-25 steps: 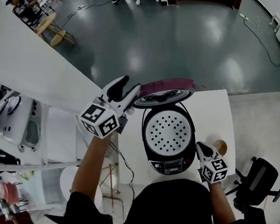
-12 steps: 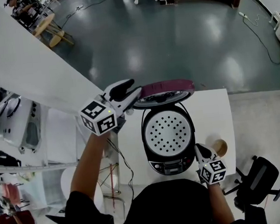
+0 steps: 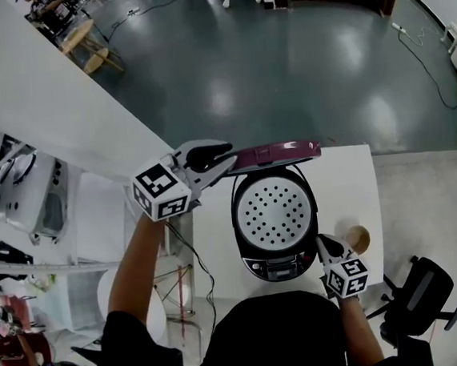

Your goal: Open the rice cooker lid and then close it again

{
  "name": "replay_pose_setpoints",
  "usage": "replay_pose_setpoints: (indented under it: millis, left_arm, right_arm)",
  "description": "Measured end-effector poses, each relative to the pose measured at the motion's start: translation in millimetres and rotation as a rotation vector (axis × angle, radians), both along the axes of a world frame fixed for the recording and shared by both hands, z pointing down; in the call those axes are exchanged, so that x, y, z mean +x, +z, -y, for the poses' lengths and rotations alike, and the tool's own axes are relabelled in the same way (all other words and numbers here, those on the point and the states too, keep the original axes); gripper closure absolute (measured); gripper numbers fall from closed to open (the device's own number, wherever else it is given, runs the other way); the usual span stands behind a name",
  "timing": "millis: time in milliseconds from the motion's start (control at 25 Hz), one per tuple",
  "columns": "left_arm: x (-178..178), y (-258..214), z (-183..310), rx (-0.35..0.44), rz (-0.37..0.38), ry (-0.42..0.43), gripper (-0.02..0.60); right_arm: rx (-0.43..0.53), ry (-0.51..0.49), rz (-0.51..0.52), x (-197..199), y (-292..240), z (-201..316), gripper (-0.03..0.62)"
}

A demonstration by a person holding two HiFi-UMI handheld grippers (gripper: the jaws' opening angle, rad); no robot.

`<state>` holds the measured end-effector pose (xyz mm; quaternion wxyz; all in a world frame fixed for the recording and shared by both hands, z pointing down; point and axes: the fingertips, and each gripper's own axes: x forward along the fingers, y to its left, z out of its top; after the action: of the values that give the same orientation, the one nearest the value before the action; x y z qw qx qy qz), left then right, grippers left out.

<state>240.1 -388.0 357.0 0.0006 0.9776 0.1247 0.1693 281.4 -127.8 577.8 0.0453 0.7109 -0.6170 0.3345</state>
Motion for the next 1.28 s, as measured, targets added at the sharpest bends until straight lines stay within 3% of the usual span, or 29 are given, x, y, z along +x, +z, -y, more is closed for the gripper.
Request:
replay_pose_setpoints:
  millis: [280, 680, 1040, 1280]
  left_arm:
    - [-9.7, 4.4, -28.6, 0.164, 0.087, 0.062, 0.531]
    - [-28.0, 22.5, -67.7, 0.298, 0.222, 0.096, 0.534]
    - [-43.4, 33.2, -91.2, 0.343, 0.198, -0.004, 0.534]
    - [-56.1, 54.3, -117.6, 0.395, 0.238, 0.044, 0.534]
  right_arm:
    - [-0.001, -0.032, 0.006, -13.2, -0.5, -14.9, 0.594]
    - [0.078, -0.015, -0.021, -29.7, -14.6, -37.8, 0.594]
    - [0.106, -0.028, -0.034, -41.7, -27.3, -49.5, 0.594]
    - [0.109, -0.022, -0.038, -50.4, -31.0, -58.0, 0.594]
